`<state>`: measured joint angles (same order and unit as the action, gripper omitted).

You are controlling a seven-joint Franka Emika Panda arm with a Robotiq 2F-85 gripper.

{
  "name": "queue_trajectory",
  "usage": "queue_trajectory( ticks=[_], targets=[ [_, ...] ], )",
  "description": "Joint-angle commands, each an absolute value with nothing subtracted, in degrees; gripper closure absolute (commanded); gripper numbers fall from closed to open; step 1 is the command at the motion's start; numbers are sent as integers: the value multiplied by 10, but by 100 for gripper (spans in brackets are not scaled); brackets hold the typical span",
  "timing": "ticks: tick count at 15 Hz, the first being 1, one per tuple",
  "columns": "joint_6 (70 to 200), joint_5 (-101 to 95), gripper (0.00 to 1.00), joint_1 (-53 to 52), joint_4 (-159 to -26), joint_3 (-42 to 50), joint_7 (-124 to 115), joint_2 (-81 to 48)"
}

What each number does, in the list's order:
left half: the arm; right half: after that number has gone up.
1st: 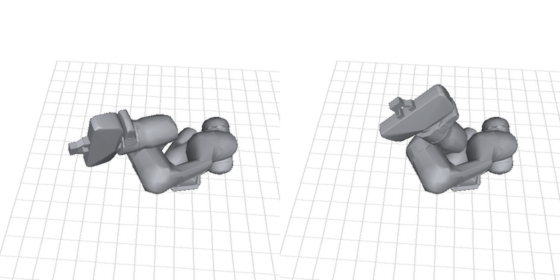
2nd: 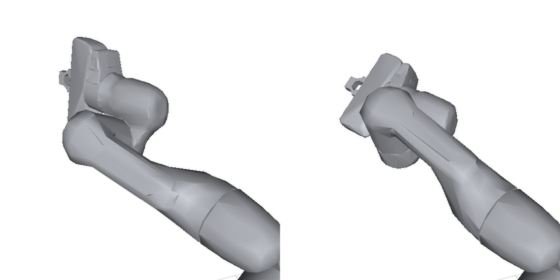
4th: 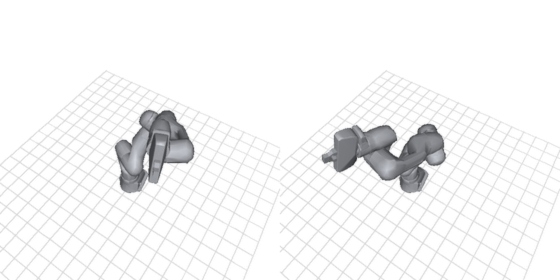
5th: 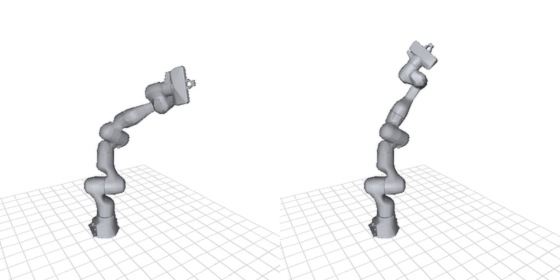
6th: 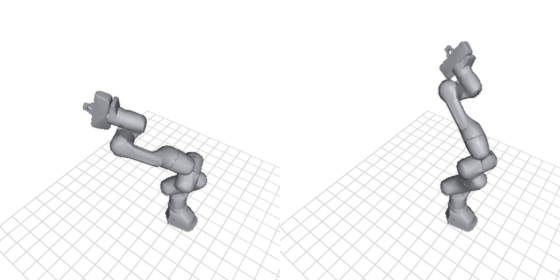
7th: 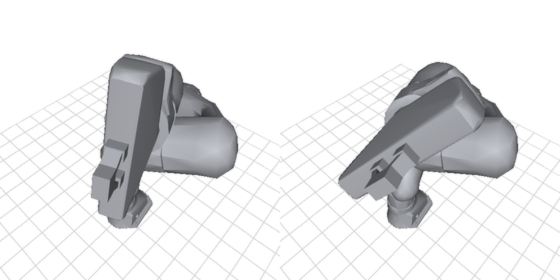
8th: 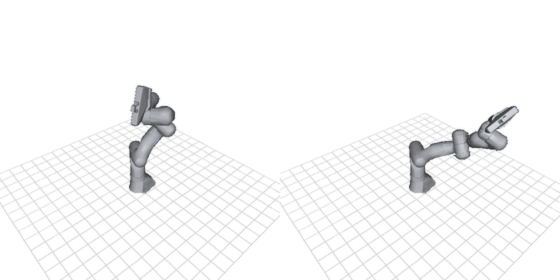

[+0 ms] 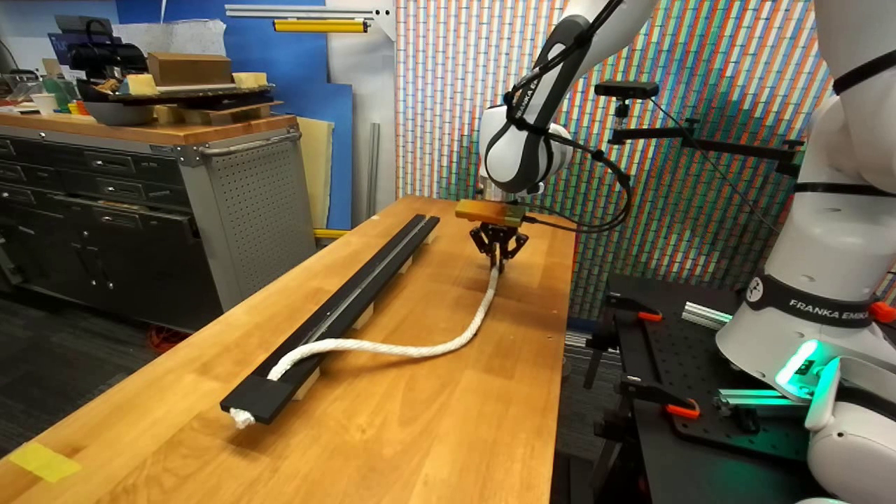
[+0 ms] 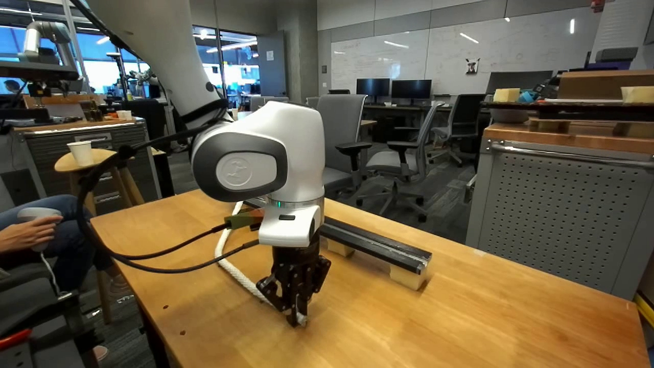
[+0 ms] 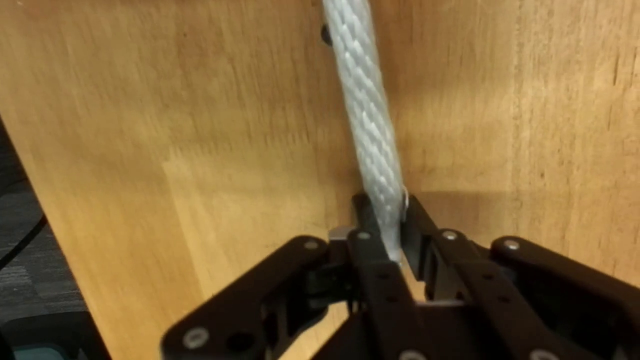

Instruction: Lay the white object along the black object and press down on it

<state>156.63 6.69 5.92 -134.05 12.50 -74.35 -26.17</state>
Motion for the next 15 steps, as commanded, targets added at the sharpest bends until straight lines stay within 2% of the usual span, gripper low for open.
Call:
queue_trajectory(
  ticks=[1, 8, 15],
  targets=[
    [1573, 80, 100, 53, -1337, 134, -729, -259],
    [1572, 39, 97, 7, -1359, 156, -750, -193],
    [1567, -120, 97, -58, -1360, 223, -850, -107]
  ],
)
